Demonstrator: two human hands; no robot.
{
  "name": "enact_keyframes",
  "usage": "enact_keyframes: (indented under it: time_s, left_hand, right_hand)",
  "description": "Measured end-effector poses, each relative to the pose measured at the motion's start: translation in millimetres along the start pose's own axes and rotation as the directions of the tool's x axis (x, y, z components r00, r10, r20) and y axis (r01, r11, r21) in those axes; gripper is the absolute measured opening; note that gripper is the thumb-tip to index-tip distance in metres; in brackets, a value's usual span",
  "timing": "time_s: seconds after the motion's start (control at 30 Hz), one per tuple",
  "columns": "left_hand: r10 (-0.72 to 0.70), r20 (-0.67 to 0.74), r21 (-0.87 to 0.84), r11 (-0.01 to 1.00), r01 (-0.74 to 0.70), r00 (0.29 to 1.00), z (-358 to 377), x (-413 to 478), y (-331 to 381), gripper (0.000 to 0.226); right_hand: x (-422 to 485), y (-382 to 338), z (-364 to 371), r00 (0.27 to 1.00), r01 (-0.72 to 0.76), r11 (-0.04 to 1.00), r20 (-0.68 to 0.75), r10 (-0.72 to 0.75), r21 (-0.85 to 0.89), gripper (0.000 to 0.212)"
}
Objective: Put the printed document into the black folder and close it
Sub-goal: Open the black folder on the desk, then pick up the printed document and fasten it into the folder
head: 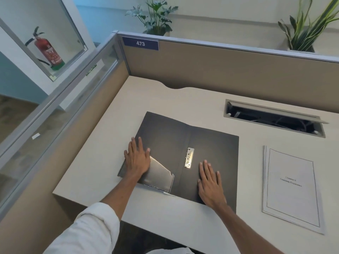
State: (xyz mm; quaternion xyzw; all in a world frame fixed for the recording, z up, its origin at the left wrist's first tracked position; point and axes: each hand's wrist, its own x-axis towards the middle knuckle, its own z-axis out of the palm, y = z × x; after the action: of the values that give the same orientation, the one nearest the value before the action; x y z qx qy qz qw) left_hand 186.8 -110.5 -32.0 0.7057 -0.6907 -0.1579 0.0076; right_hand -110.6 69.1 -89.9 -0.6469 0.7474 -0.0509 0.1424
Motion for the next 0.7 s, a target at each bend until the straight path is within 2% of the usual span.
enact_keyframes:
  time_s: [0.1, 0.17, 0.37, 0.47, 0.57, 0.7]
  left_hand:
    - [-0.009, 0.113, -0.015, 1.0, 0.011, 0.994, 21, 0, -8, 0.076]
    - [-0.009, 0.14, -0.029, 0.999, 0.014, 0.99, 32, -2, -11, 0.076]
    - [-0.003, 0.095, -0.008, 1.0, 0.004, 0.995, 41, -5, -9, 0.078]
    - [0.033, 0.004, 0.013, 0.999, -0.033, 0.999, 41, -5, -2, 0.08]
    - [0.203, -0.065, 0.002, 0.979, -0.203, 0.977, 44, -9, 16, 0.077]
    - [0.51, 0.049, 0.004, 0.86, -0.511, 0.859, 49, -15, 56, 0.078]
  right_hand:
    - [0, 0, -2, 1.0, 0.002, 1.0, 0.016, -0.002, 0.006, 0.067]
    - [0, 1, -3, 1.0, 0.007, 1.0, 0.03, -0.007, 0.003, 0.067]
    - [-1, 0, -9, 0.998, 0.011, 1.0, 0.059, -0.011, 0.013, 0.068]
    - [1, -2, -14, 0.999, 0.008, 0.999, 0.036, -0.01, 0.047, 0.07]
    - [6, 2, -25, 1.0, 0.01, 0.998, -0.014, -0.009, 0.059, 0.067]
    - [17, 13, -34, 0.997, -0.067, 0.996, -0.039, 0.069, 0.067, 0.065]
